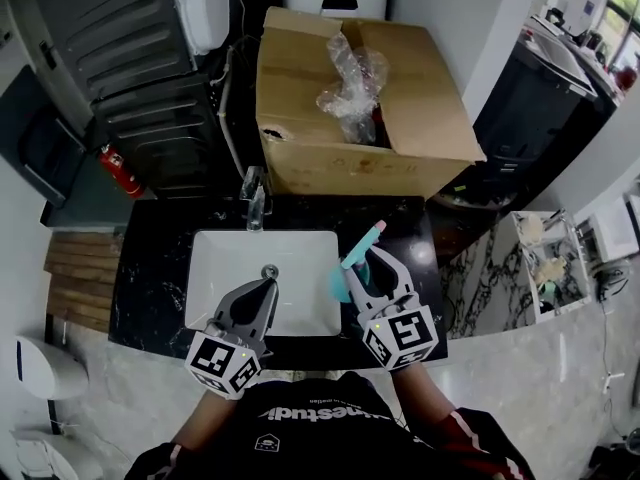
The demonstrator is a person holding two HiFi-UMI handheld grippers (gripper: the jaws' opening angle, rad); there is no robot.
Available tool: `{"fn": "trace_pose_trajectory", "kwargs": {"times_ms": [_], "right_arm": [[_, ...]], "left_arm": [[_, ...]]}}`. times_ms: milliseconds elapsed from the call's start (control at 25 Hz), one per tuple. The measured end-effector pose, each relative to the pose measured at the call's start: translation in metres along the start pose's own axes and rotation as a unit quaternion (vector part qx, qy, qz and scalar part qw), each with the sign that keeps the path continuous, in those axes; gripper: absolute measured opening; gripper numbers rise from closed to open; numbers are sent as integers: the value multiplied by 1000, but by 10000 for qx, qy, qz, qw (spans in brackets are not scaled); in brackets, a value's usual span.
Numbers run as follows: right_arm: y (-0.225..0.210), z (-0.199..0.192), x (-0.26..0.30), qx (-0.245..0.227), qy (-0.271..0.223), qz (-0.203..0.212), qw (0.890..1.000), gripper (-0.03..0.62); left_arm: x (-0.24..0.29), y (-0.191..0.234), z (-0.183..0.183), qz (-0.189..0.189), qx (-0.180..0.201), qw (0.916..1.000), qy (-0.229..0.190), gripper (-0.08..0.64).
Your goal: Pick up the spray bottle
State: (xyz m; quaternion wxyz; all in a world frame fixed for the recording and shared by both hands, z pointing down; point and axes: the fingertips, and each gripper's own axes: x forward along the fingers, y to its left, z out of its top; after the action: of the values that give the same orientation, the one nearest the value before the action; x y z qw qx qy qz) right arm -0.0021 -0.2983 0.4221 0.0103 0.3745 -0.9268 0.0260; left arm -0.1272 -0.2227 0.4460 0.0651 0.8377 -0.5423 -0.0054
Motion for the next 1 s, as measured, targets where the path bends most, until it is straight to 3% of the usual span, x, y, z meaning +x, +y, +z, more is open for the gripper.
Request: {"fn": "trace_pose_trajectory", "kwargs": {"times_ms": [520,1000], "right_arm": [[93,1,10,-65,76,1021,9947,172],[93,-10,7,-118,265,911,9954,170]], "left_arm": [[-23,19,17,274,35,9992,-274,15],[-19,15,16,182,48,9994,-277,14]]}}
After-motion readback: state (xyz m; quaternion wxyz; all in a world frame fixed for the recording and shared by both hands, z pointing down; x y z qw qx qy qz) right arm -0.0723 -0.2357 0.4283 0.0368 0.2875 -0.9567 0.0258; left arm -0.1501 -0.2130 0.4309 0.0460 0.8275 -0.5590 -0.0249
